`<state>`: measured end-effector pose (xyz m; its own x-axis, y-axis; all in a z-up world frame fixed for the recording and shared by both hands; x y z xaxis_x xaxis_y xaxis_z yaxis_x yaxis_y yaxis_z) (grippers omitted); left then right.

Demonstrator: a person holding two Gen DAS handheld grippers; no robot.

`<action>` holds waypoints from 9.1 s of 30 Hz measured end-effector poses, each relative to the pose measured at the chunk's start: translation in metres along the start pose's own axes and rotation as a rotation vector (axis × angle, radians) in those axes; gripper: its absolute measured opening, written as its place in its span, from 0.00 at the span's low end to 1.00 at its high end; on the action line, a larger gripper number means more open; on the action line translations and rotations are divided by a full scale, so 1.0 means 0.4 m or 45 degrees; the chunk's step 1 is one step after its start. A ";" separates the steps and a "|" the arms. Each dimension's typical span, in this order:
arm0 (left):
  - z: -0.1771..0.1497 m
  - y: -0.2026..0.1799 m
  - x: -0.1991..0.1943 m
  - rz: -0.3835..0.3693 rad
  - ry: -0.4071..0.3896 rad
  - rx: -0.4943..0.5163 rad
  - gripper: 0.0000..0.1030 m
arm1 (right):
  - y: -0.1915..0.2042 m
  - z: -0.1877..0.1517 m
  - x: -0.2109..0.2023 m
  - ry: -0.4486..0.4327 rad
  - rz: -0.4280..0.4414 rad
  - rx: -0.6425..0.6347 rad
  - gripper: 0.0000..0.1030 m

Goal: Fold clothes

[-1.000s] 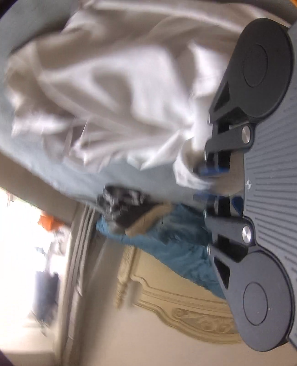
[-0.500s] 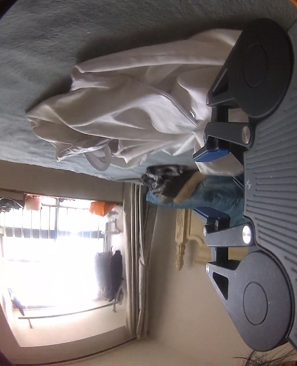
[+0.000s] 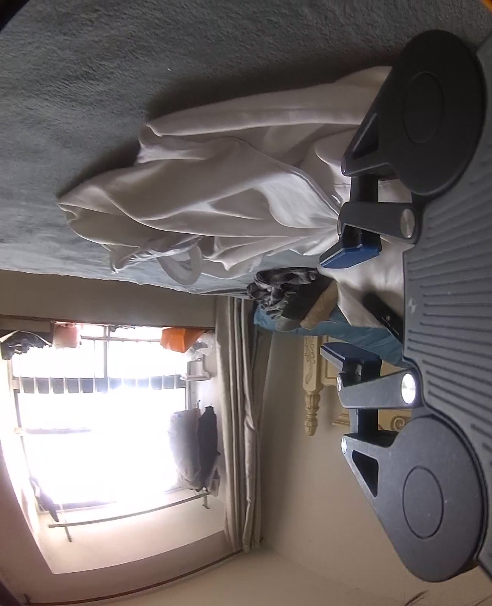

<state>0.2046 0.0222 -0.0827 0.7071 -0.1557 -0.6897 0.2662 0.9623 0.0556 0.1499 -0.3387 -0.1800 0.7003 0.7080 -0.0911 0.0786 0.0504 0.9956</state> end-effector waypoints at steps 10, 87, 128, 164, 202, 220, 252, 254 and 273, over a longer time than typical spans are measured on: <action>0.127 0.450 0.138 0.658 -0.196 -0.378 0.12 | -0.026 -0.026 0.073 0.055 -0.154 -0.071 0.45; -0.206 0.079 0.094 0.107 0.169 -0.302 0.78 | 0.120 -0.558 0.401 1.063 -0.812 -2.068 0.10; -0.151 0.018 0.134 0.090 0.160 -0.251 0.78 | 0.189 0.236 -0.173 -0.736 -1.527 -0.808 0.49; -0.134 -0.155 0.057 -0.684 0.116 -0.182 0.40 | 0.072 -0.046 0.177 0.367 -0.971 -0.467 0.54; -0.182 -0.112 0.117 -0.439 0.229 -0.168 0.35 | 0.136 0.322 -0.412 -0.797 -1.787 -0.744 0.02; -0.162 0.255 -0.064 -0.019 0.005 -0.882 0.02 | 0.333 0.128 -0.567 -0.795 -1.024 -0.572 0.38; -0.027 0.251 0.059 0.235 -0.210 -0.495 0.53 | 0.259 0.139 0.456 0.240 -0.736 -0.787 0.60; -0.007 0.212 0.115 0.184 -0.190 -0.446 0.53 | 0.227 0.137 0.523 0.269 -0.820 -0.896 0.61; -0.025 0.194 0.325 0.153 -0.127 -0.456 0.53 | 0.226 0.184 0.664 0.259 -0.700 -1.031 0.01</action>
<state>0.3105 0.0788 -0.1751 0.7841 -0.0408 -0.6193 -0.0558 0.9892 -0.1359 0.3950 -0.1979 -0.1157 0.5714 0.5450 -0.6136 -0.2050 0.8187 0.5364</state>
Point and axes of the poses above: each gripper's, at about its wrist camera, not at the fingertips, and x roughly the way its jaws point, y to its left, z to its top, the point moved 3 cm from there along x, roughly the way its jaws point, and after that the axes turned 1 degree about x, right-handed, at the moved point
